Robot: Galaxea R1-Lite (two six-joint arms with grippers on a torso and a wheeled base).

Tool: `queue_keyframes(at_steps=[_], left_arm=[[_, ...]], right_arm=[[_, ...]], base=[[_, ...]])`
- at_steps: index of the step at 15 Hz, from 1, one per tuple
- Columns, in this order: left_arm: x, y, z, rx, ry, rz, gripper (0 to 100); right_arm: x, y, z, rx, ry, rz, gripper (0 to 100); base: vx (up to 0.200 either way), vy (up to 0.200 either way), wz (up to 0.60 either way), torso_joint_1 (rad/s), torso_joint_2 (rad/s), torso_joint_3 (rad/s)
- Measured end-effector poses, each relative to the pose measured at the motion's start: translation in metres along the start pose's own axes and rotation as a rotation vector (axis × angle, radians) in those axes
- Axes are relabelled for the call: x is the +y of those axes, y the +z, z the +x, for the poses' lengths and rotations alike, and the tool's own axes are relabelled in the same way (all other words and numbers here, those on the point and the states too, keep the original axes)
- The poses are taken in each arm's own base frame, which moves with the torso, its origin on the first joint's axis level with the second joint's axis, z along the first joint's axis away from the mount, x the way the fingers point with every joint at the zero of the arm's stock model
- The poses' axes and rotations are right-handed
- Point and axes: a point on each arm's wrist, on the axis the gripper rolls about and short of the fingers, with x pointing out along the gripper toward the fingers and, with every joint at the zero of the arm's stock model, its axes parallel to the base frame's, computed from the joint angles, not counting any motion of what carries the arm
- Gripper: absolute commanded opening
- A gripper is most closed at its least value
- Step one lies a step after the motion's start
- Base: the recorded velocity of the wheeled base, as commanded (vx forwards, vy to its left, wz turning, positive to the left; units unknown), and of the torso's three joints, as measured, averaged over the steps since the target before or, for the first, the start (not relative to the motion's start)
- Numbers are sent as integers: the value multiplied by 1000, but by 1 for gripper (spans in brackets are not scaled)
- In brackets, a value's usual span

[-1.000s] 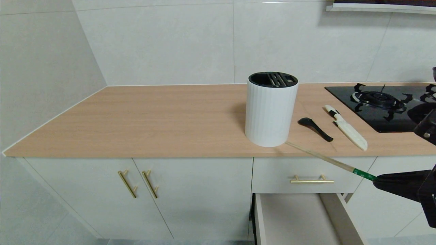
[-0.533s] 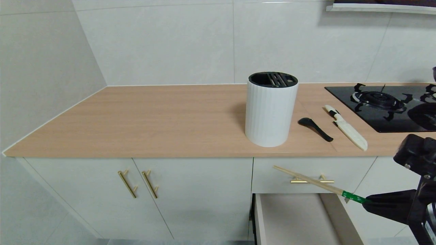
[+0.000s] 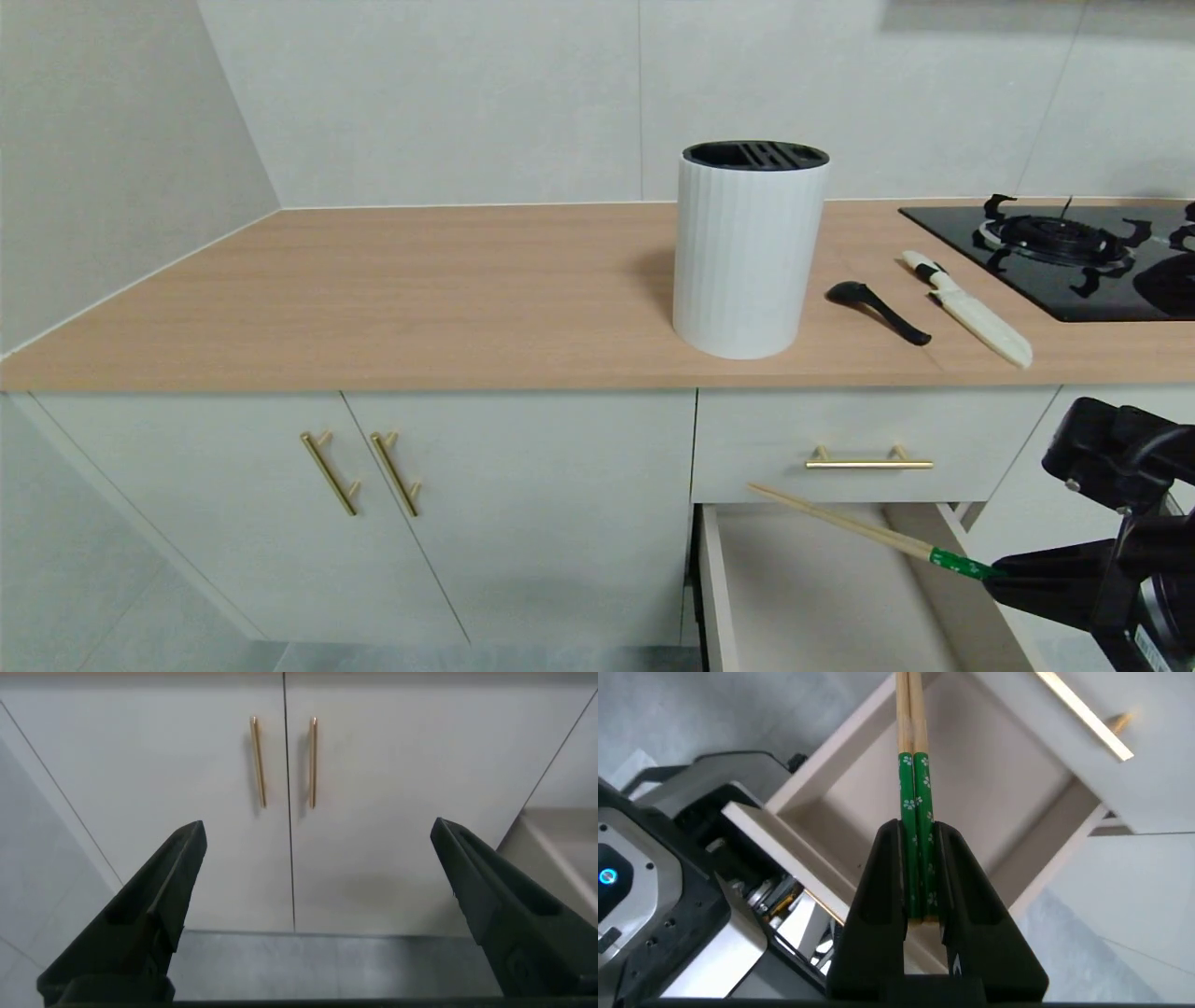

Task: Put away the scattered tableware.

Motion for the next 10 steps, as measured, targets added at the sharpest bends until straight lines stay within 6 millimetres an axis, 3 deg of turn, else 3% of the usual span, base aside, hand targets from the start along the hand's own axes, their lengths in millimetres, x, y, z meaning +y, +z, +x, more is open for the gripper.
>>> queue_keyframes(at_steps=[10], left_arm=[[0,0,0,0,0,0,100]], right_arm=[[0,0,9,35,2,-1,0]], base=[[0,0,0,-156,461,301]])
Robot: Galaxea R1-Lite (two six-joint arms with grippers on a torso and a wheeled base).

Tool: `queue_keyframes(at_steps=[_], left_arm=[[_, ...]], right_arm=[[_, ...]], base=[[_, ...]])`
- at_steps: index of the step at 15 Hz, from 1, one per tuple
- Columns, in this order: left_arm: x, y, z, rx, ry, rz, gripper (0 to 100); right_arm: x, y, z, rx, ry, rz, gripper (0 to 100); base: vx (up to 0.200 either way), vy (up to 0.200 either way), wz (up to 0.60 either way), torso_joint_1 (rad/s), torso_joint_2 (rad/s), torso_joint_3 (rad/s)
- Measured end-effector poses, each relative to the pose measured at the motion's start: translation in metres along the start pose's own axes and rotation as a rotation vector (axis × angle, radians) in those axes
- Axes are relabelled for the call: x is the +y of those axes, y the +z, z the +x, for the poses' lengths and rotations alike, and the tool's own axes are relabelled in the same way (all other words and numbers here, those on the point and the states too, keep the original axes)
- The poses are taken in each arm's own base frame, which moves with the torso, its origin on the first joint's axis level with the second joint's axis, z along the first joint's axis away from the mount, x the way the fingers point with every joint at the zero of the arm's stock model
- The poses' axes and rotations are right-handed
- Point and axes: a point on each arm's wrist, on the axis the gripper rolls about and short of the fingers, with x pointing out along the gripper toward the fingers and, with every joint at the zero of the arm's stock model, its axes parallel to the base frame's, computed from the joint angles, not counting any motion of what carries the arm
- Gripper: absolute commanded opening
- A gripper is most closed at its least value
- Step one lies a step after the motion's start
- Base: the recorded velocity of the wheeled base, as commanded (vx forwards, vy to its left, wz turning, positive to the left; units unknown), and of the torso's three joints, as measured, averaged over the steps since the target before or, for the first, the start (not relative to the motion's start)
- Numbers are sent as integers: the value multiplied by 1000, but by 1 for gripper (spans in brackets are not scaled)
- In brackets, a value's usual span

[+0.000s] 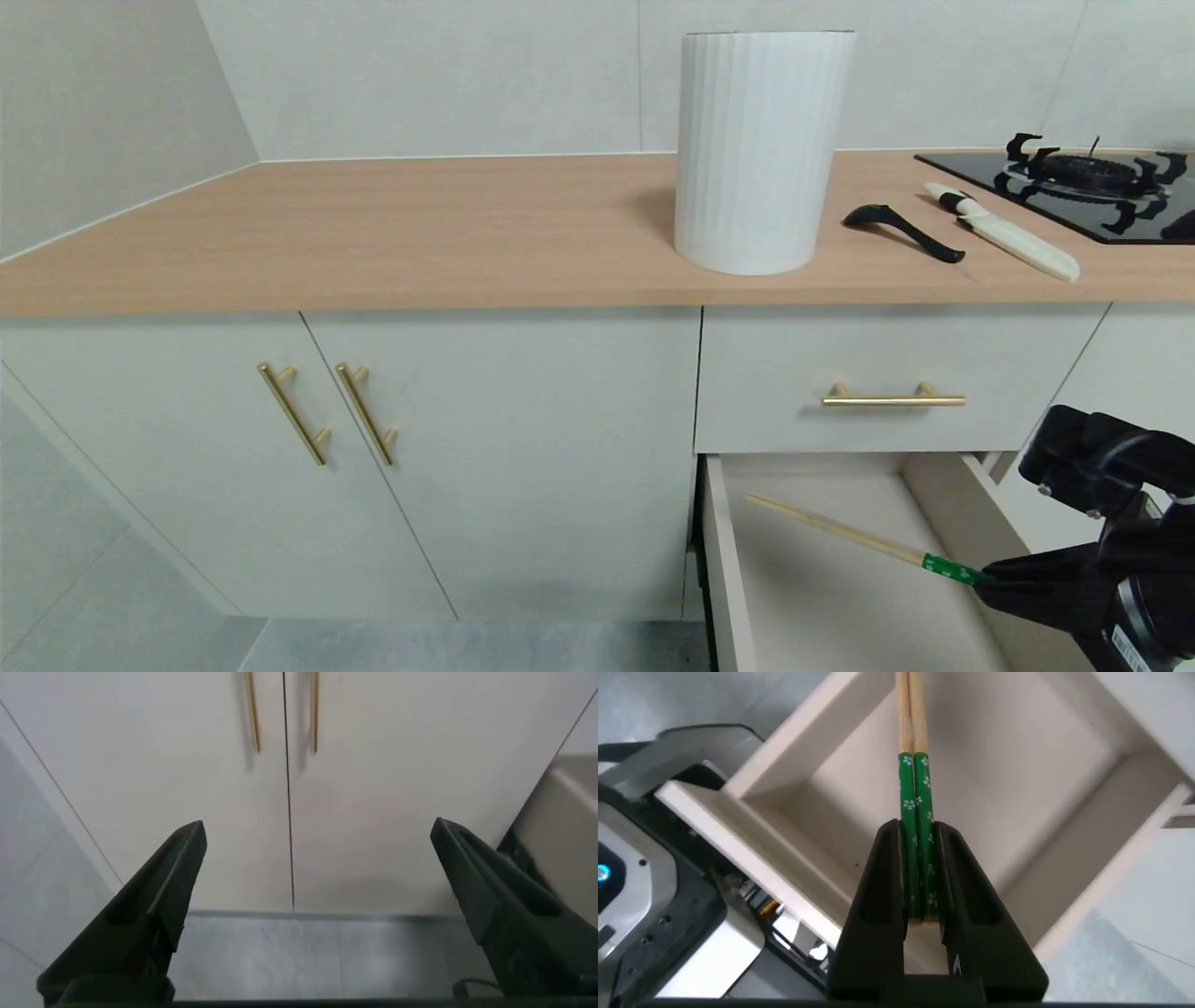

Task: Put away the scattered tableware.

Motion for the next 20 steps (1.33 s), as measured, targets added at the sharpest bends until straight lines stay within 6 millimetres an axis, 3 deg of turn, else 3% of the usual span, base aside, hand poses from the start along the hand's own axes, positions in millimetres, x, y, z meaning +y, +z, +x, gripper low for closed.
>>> queue_keyframes(at_steps=[10,15,20], left_arm=[[0,0,0,0,0,0,100],[0,0,0,0,0,0,100],[0,0,0,0,0,0,100]], right_arm=[[-2,2,12,33,-36,26,0],[-8,10,54,146,-150,131,0],[-15,33,102,183,-209,408,0]], base=[[0,0,0,-21,86,66],[0,0,0,0,0,0],[0,0,0,0,0,0]])
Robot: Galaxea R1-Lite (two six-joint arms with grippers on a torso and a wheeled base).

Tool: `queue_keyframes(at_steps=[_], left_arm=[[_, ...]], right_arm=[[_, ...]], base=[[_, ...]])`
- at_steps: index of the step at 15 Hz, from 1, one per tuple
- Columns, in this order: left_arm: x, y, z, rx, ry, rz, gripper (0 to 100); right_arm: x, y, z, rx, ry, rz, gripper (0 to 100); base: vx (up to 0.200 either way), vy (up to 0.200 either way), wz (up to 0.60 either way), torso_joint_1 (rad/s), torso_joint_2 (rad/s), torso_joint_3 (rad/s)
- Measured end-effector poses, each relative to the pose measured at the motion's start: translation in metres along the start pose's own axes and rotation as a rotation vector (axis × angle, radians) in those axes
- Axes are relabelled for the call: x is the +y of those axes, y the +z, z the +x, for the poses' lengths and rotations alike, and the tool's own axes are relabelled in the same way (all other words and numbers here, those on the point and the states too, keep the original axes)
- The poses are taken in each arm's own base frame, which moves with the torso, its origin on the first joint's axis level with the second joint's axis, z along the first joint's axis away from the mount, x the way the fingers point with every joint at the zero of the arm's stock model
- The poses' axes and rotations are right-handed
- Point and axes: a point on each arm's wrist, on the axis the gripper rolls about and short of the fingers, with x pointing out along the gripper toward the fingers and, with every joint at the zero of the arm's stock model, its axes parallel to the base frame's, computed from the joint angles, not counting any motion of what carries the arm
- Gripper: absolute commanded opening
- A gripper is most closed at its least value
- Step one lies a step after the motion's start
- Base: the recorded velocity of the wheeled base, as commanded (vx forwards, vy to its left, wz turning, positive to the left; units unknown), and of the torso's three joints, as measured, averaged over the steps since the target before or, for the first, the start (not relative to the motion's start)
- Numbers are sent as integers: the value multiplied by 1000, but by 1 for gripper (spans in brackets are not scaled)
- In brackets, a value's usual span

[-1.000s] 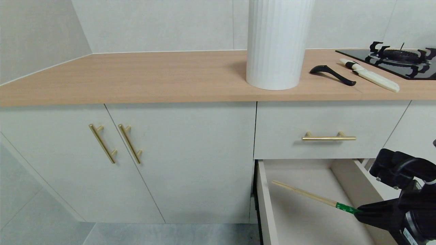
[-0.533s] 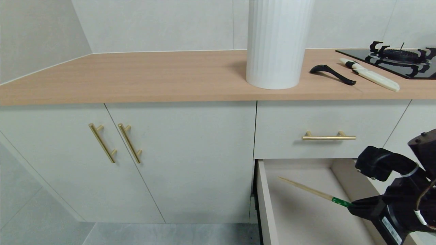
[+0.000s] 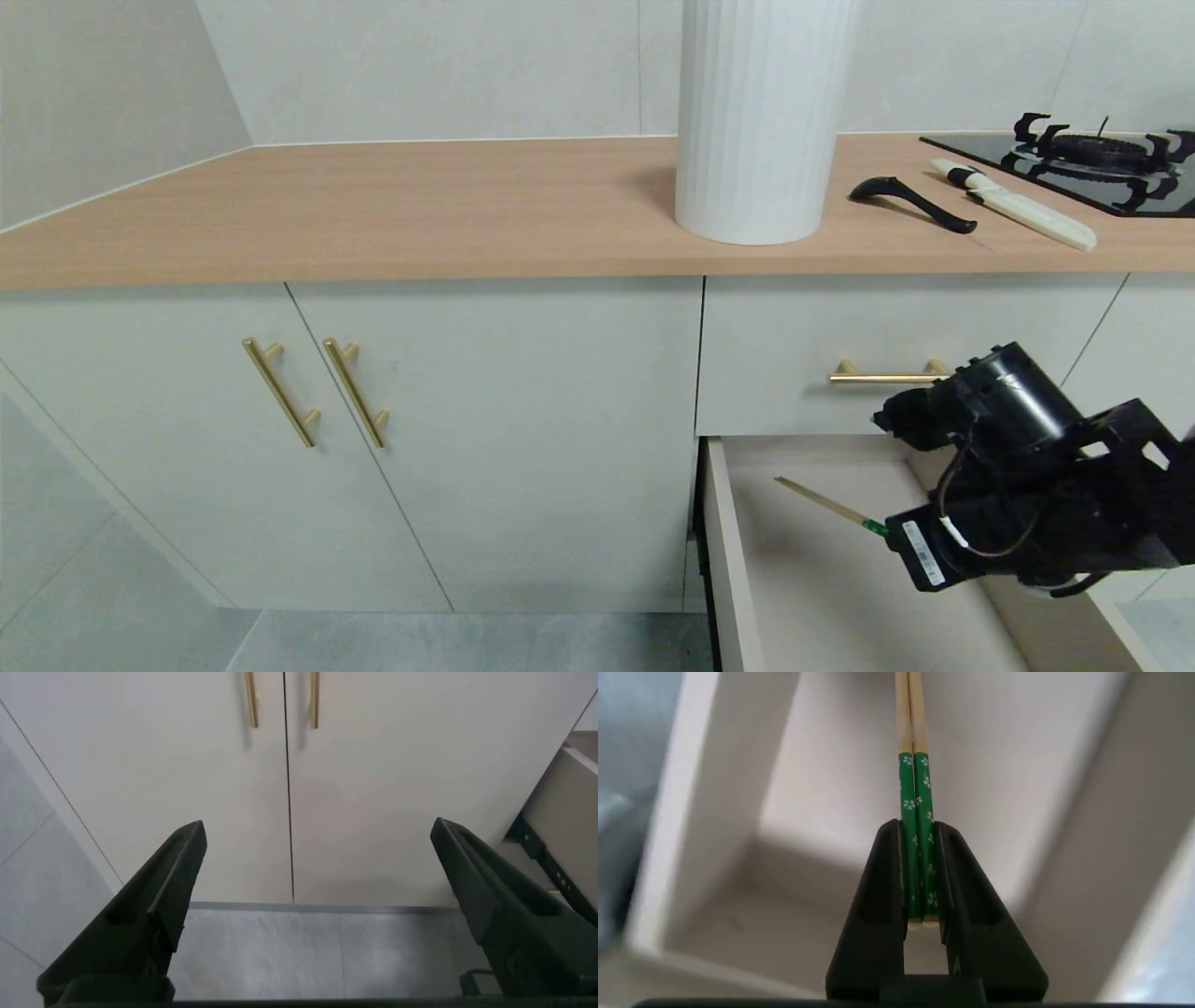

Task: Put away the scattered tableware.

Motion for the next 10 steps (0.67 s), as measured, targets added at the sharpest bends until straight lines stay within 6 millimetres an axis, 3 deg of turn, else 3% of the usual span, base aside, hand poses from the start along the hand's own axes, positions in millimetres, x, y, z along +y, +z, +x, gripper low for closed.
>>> queue_keyframes(at_steps=[4,10], left_arm=[[0,0,0,0,0,0,100],[0,0,0,-1,0,0,100]], right_arm=[[13,20,43,-57,14,183,0],[20,10,85,51,-21,173,0]], base=[[0,0,0,0,0,0],[0,0,0,0,0,0]])
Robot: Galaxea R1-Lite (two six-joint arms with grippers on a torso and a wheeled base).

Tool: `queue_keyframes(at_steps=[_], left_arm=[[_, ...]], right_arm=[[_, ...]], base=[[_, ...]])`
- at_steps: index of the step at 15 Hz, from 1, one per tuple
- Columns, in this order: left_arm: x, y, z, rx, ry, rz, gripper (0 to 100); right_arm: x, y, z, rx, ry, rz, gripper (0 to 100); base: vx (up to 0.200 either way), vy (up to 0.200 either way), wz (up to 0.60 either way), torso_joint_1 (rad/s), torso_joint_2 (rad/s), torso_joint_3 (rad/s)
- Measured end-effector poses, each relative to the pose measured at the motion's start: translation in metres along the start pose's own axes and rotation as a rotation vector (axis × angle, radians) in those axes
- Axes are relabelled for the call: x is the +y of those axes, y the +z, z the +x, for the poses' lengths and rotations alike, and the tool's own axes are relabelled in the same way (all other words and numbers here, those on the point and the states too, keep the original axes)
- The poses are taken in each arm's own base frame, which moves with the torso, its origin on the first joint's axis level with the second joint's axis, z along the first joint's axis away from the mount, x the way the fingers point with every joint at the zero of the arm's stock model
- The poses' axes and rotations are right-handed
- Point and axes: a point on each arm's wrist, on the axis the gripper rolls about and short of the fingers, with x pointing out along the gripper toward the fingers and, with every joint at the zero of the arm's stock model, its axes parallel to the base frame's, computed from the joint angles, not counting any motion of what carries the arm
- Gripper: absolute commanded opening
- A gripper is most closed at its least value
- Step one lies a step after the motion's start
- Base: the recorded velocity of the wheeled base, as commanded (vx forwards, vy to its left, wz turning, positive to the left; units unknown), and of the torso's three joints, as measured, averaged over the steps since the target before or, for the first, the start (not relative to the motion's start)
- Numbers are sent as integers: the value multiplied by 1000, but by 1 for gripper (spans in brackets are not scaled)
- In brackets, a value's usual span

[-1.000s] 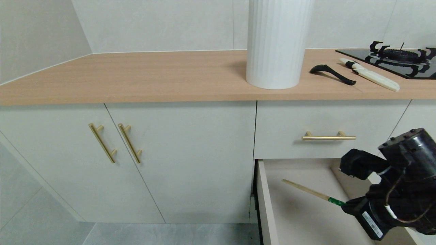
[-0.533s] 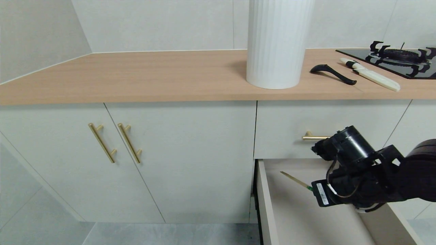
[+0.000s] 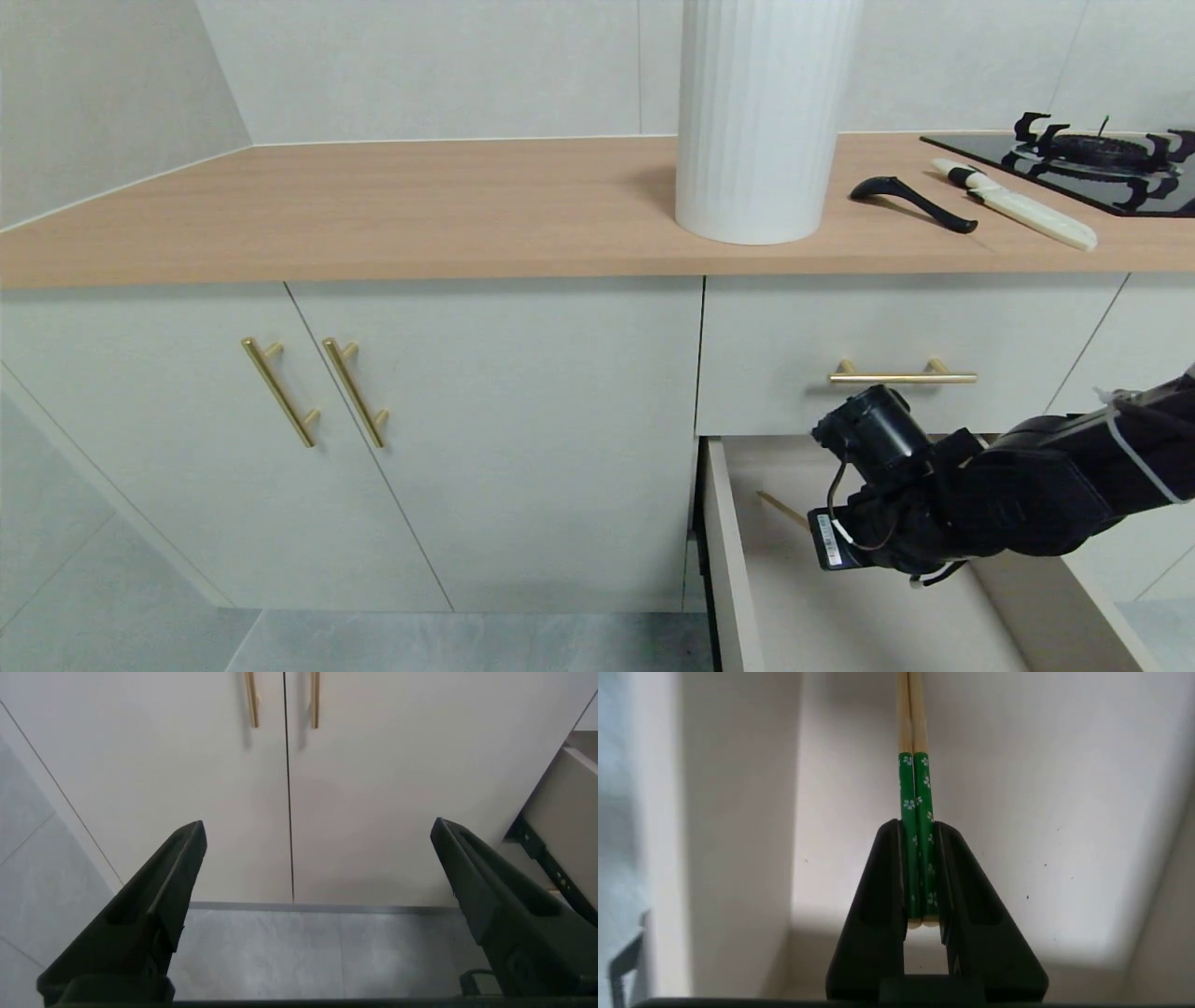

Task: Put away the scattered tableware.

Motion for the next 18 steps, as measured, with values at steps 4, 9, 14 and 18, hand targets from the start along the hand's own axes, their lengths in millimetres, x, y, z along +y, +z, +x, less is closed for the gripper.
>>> queue_keyframes(at_steps=[4,9,14,18], left_arm=[[0,0,0,0,0,0,100],[0,0,0,1,0,0,100],[0,0,0,1,0,0,100],[0,0,0,1,1,0,100]], right_arm=[[-1,-8,26,74,-34,-12,0],[2,-25,60,181,-65,-47,0],[6,-37,86,216,-77,-63,0],[7,-39,90,223,-80,-64,0]], base=[[0,0,0,0,0,0],[0,0,0,0,0,0],[0,0,0,0,0,0],[0,0,0,0,0,0]])
